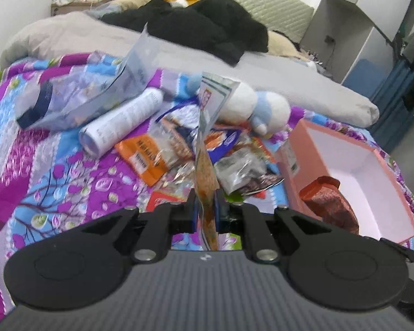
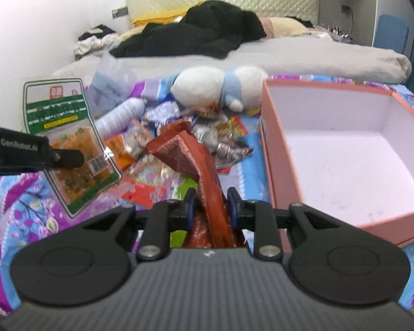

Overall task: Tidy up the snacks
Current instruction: 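Carry both packets over the pink box and open both grippers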

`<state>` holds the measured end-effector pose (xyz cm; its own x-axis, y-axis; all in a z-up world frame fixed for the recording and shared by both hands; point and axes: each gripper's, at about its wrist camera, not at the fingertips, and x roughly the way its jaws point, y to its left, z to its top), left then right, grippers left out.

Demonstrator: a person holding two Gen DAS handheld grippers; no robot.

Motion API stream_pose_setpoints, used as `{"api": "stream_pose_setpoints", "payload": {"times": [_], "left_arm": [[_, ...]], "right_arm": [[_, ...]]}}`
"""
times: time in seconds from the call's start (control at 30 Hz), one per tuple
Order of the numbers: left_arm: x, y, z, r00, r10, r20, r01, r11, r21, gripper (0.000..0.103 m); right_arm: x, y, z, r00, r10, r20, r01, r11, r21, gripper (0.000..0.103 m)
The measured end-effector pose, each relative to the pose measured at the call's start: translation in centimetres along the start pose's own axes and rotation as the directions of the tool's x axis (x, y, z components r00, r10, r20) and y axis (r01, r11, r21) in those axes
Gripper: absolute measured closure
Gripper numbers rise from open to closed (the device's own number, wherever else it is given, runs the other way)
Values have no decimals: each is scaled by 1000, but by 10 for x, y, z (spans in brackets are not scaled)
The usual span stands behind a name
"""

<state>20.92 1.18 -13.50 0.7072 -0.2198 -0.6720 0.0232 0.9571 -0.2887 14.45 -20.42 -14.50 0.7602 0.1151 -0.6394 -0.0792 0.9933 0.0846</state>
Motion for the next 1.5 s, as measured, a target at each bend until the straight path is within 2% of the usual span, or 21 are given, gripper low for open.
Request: {"api": "stream_pose_setpoints", "payload": {"times": [0.43,0.77,0.93,1.13,1.33,1.5], "left_arm": [[-34,-78,65,992,-88,89,83,994,67,90],[-23,-158,102,979,-177,98,163,977,134,90],[8,-197,105,977,-206,48,195,966,169,90],[64,-233,94,976,-211,-60,219,953,210,90],[124,-247,79,969,-179,-173,217,948,235,90],[156,-247,61,956,-160,-246,222,941,254,90]], "right_arm": [[-44,-40,70,990,-41,134,38,999,28,76],[-56,-98,100,976,-124,178,110,990,86,76],[-43,-130,103,975,-166,151,149,982,117,76],[-12,-170,91,977,-206,54,195,968,159,76],[22,-196,68,976,-214,-49,219,957,191,75],[44,-203,48,970,-210,-120,230,953,199,75]]}}
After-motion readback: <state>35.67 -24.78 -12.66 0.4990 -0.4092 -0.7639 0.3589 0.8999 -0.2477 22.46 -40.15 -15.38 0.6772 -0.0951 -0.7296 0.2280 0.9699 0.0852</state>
